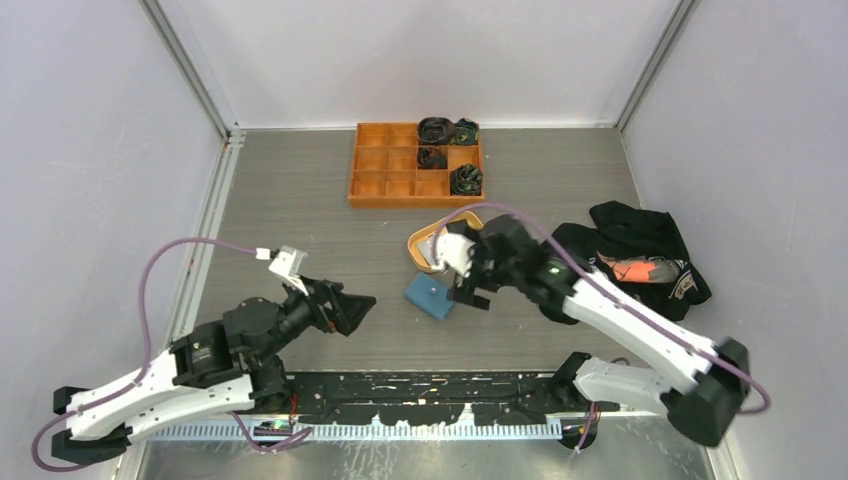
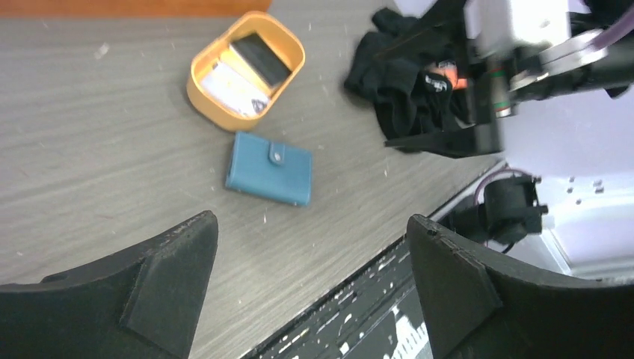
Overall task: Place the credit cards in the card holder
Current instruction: Reset both arms
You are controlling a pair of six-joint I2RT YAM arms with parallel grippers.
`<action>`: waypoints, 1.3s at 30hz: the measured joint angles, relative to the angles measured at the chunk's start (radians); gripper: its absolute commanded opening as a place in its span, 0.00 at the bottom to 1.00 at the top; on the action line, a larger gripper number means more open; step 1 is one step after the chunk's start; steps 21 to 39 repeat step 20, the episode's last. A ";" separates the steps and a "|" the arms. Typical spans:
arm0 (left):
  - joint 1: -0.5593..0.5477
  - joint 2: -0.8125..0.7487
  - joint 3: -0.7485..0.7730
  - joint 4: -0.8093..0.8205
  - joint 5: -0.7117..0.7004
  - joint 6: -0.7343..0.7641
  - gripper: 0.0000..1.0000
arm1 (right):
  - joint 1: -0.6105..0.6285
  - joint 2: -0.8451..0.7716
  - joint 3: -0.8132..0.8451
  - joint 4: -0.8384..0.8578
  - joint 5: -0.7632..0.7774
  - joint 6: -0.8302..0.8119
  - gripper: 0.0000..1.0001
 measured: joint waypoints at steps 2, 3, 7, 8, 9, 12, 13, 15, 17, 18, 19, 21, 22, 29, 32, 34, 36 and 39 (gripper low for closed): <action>0.000 0.029 0.083 -0.034 -0.031 0.027 1.00 | -0.060 -0.108 0.029 0.000 0.007 0.083 0.99; 0.000 0.043 0.120 -0.050 -0.043 0.038 1.00 | -0.090 -0.166 0.042 0.009 0.039 0.145 0.99; 0.000 0.149 0.314 -0.117 -0.079 0.103 1.00 | -0.167 -0.315 0.152 0.022 0.232 0.350 1.00; 0.000 0.173 0.353 -0.126 -0.081 0.116 1.00 | -0.173 -0.327 0.190 0.015 0.253 0.377 1.00; 0.000 0.195 0.390 -0.132 -0.081 0.132 1.00 | -0.180 -0.336 0.246 -0.001 0.264 0.407 0.99; 0.000 0.226 0.452 -0.145 -0.074 0.163 1.00 | -0.201 -0.340 0.400 -0.032 0.275 0.515 0.99; 0.000 0.225 0.456 -0.148 -0.071 0.168 1.00 | -0.206 -0.343 0.437 -0.036 0.281 0.558 0.99; 0.000 0.216 0.457 -0.159 -0.063 0.178 1.00 | -0.215 -0.353 0.488 -0.056 0.287 0.631 1.00; 0.000 0.205 0.457 -0.172 -0.053 0.182 1.00 | -0.223 -0.372 0.526 -0.080 0.288 0.695 0.99; 0.000 0.201 0.457 -0.176 -0.048 0.182 1.00 | -0.225 -0.381 0.537 -0.090 0.288 0.715 0.99; 0.000 0.197 0.457 -0.179 -0.043 0.182 1.00 | -0.229 -0.388 0.545 -0.102 0.287 0.731 0.99; 0.000 0.193 0.457 -0.182 -0.036 0.182 1.00 | -0.231 -0.391 0.550 -0.112 0.287 0.742 0.99; 0.000 0.193 0.457 -0.182 -0.036 0.182 1.00 | -0.231 -0.391 0.550 -0.112 0.287 0.742 0.99; 0.000 0.193 0.457 -0.182 -0.036 0.182 1.00 | -0.231 -0.391 0.550 -0.112 0.287 0.742 0.99; 0.000 0.193 0.457 -0.182 -0.036 0.182 1.00 | -0.231 -0.391 0.550 -0.112 0.287 0.742 0.99; 0.000 0.193 0.457 -0.182 -0.036 0.182 1.00 | -0.231 -0.391 0.550 -0.112 0.287 0.742 0.99; 0.000 0.193 0.457 -0.182 -0.036 0.182 1.00 | -0.231 -0.391 0.550 -0.112 0.287 0.742 0.99; 0.000 0.193 0.457 -0.182 -0.036 0.182 1.00 | -0.231 -0.391 0.550 -0.112 0.287 0.742 0.99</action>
